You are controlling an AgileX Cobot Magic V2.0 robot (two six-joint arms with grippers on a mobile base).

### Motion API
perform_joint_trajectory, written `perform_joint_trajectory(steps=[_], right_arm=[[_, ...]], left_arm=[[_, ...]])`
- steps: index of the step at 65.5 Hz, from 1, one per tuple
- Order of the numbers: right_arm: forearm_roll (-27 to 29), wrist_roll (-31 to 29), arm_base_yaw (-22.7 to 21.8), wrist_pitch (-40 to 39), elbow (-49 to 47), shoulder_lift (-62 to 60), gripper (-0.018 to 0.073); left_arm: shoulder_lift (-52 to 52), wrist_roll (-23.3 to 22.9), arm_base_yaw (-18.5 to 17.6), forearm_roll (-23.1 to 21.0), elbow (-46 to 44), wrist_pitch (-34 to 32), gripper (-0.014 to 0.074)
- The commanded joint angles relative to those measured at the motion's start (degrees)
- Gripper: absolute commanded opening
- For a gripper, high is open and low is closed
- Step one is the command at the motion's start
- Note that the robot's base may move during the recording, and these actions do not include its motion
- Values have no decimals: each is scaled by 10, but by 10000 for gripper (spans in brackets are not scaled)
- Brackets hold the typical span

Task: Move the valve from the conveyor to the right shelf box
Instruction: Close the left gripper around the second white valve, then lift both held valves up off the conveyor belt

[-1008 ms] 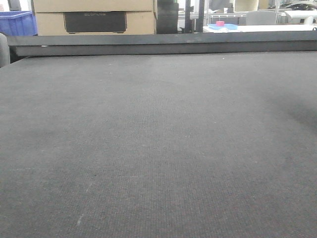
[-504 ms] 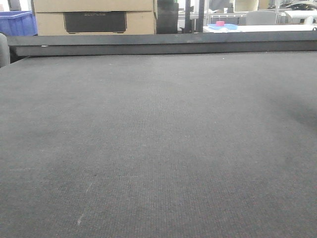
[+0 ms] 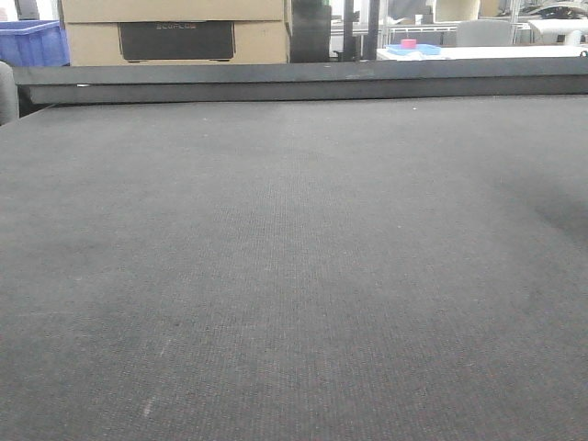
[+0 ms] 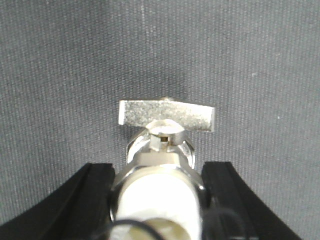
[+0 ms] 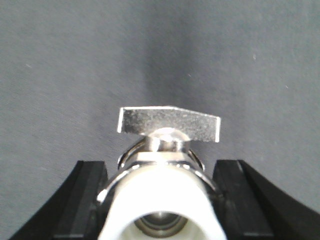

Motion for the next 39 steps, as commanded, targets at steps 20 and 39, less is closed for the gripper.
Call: perform_joint_trajectory(steps=[20, 39], right_arm=[[5, -4, -2, -105, 21, -80, -162], [5, -5, -2, -232, 131, -166, -162]], left_arm=[[-168, 76, 1, -149, 7, -109, -111], [-301, 105, 1, -195, 90, -224, -111]])
